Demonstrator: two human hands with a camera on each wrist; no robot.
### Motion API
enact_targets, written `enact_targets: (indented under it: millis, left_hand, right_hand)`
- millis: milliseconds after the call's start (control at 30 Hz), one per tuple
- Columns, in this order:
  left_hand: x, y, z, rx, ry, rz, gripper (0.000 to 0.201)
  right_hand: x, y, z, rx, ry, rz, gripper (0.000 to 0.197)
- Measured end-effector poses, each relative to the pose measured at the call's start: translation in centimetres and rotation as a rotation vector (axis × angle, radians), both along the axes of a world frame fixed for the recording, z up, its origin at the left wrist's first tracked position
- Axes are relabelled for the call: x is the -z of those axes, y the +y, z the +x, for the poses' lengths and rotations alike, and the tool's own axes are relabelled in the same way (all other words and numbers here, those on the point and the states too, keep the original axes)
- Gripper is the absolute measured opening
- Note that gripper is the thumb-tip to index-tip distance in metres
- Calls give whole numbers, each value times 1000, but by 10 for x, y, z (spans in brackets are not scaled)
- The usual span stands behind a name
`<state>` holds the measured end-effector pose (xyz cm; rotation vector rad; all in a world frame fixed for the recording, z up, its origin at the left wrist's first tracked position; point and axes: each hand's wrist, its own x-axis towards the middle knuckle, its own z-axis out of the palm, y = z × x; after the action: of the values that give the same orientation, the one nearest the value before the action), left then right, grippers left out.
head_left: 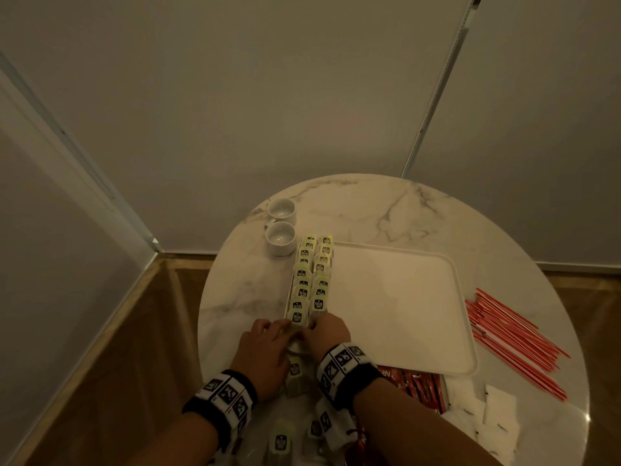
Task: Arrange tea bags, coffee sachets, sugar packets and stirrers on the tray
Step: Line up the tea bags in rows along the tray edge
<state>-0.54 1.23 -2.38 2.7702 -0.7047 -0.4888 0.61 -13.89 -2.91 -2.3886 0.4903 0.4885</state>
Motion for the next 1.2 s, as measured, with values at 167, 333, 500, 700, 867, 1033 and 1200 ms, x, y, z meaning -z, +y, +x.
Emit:
enact_targets:
  millis: [167,333,500,700,867,1033,1200]
  left_hand:
    - [-1,-3,2,75,-28,109,61]
    - [-5,-10,9,46,-25,169,57]
    - [-7,-16,15,50,-19,223,58]
    - [-6,-20,23,42,-6,251,60]
    - [-6,-27,31,31,8,268,61]
    - [-4,-28,36,20,6,263,62]
    - [-4,-28,38,21,-3,257,62]
  right_hand:
    - [-8,-17,-3,-222,-232,-214,32]
    - [-1,-35,1,-428,-110,-283,67]
    - [2,-36,4,-471,-40,-311,62]
    - [4,-39,12,-445,-47,-313,60]
    - [6,-42,19,-435,-47,-309,59]
    - [6,-43,26,-430,-53,-306,59]
    - [7,-43,29,-428,-61,-307,58]
